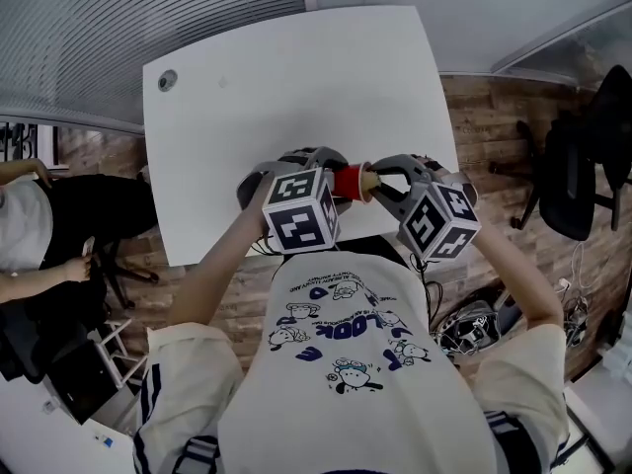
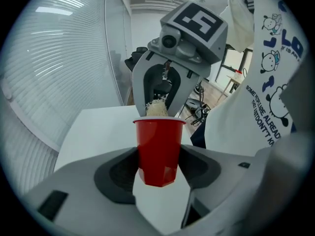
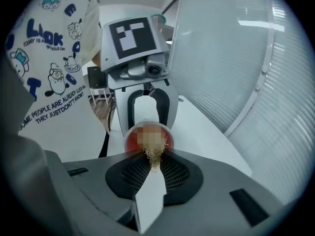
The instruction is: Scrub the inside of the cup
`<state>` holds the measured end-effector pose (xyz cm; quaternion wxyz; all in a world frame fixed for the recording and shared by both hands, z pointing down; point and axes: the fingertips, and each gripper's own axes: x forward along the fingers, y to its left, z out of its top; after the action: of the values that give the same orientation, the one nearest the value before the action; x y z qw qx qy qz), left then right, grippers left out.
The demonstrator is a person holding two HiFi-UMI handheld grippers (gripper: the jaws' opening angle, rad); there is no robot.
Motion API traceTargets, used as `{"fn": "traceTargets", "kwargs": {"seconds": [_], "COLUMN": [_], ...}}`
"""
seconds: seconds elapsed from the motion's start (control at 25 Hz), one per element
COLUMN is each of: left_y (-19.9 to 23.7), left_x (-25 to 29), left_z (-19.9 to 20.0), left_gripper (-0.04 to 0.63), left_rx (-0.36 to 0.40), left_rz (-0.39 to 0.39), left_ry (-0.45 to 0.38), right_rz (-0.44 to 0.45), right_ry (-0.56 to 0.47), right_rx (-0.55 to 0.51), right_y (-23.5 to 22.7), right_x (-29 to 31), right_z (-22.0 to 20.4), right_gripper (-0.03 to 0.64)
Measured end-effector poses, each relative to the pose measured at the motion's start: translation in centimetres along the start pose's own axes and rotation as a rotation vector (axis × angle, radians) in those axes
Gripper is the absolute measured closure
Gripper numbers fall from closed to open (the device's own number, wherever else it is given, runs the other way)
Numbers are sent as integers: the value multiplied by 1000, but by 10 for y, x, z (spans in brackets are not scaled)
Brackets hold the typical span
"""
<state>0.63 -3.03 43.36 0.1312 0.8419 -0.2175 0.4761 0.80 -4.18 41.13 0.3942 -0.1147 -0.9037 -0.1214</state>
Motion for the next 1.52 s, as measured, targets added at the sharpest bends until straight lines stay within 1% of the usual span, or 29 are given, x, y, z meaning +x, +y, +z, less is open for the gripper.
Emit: {"fn": "traceTargets", "kwargs": {"seconds": [0.12, 0.28, 0.36, 0.48, 0.64, 0.76, 0.92, 1.04, 1.16, 1.32, 1.44, 1.52], "left_y": [0, 0, 2, 6, 9, 10, 10, 9, 11, 10, 10, 8], "left_x": [0, -2, -4, -7, -10, -11, -13, -12, -11, -10, -10, -10], "left_z": [0, -1, -1, -1, -2, -4, -5, -6, -6, -7, -8, -6], "left_gripper": [308, 309, 308, 310, 308, 308, 308, 308, 308, 308, 308, 308], "left_rx": [22, 28, 37, 51, 52, 90, 163, 172, 174, 153, 107, 75], "left_rz": [27, 34, 54, 82, 108, 146, 192, 199, 204, 173, 140, 109], "left_ry": [15, 15, 17, 25, 24, 39, 60, 63, 68, 67, 49, 29], "right_rz": [49, 115, 158, 246, 335, 397, 454, 484, 479, 438, 412, 385], "right_ry": [-20, -59, -78, -112, -126, -123, -124, -126, -127, -114, -97, -80], "right_rx": [127, 311, 439, 631, 801, 907, 964, 990, 990, 943, 902, 849], "right_y": [0, 1, 1, 1, 3, 5, 9, 10, 8, 6, 5, 4], "right_x": [0, 1, 1, 0, -1, -1, -1, 0, 1, 2, 2, 2], "right_z": [-1, -1, -3, -2, 2, 7, 11, 11, 10, 9, 9, 8], "right_gripper": [557, 557, 558, 558, 558, 558, 560, 560, 560, 560, 560, 560]}}
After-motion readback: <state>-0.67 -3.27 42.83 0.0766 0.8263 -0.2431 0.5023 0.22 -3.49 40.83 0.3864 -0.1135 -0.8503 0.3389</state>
